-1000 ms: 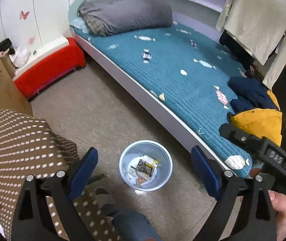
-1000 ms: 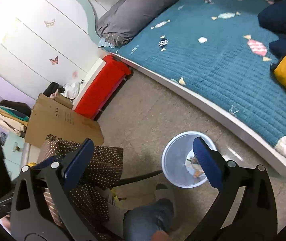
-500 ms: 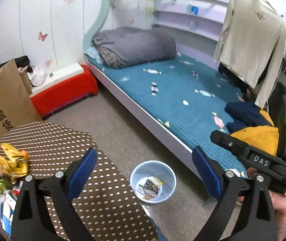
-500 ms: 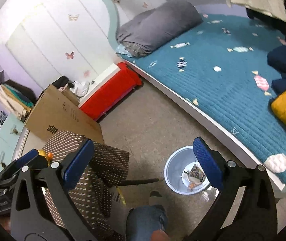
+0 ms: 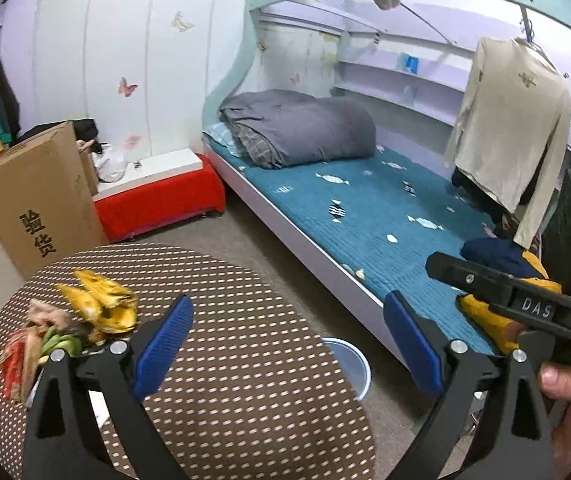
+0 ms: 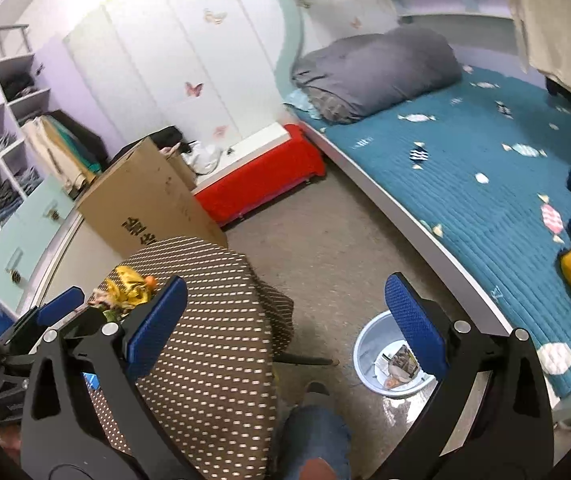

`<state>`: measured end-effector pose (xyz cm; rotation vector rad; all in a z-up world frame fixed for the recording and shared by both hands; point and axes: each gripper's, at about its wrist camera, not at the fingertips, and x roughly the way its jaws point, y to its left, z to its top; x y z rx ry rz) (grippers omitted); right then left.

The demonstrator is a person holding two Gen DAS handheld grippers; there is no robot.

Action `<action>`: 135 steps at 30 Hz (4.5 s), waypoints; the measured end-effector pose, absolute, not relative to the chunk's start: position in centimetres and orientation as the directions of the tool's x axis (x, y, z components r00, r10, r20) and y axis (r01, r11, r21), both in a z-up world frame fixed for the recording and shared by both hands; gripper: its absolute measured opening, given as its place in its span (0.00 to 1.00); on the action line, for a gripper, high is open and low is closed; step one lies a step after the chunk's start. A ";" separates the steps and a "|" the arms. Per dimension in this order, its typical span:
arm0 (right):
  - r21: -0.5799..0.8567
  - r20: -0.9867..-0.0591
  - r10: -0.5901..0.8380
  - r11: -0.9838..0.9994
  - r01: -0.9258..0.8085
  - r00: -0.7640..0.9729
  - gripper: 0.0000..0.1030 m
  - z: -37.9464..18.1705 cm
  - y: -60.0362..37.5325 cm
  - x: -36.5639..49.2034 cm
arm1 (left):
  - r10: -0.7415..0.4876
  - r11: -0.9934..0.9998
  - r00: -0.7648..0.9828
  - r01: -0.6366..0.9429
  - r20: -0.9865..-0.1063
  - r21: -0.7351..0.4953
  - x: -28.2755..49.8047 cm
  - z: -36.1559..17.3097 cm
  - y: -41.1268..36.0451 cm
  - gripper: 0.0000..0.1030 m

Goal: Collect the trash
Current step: 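Move both tools back over the remaining trash on the table, then grasp the yellow foil wrapper with the right tool while the left grasps the red paper bag, then carry the foil wrapper and paper bag over the wastebasket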

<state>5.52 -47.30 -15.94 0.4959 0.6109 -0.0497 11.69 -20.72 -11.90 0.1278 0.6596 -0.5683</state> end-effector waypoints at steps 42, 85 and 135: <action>0.249 -0.729 0.338 0.941 -0.229 0.596 0.94 -19.4 -23.1 22.4 | -0.235 0.872 0.718 0.453 -0.655 0.184 19.9 -19.6 5.5 0.91; 0.403 -0.634 0.422 0.895 -0.189 0.648 0.31 -19.4 -30.1 14.9 | -0.374 0.897 0.731 0.441 -0.571 -0.023 12.8 -13.0 2.3 0.42; 0.517 -0.715 0.152 0.773 0.368 0.683 0.31 -30.2 -60.4 10.3 | -0.506 0.753 0.251 0.595 -0.825 -0.281 20.5 -23.3 -37.7 0.42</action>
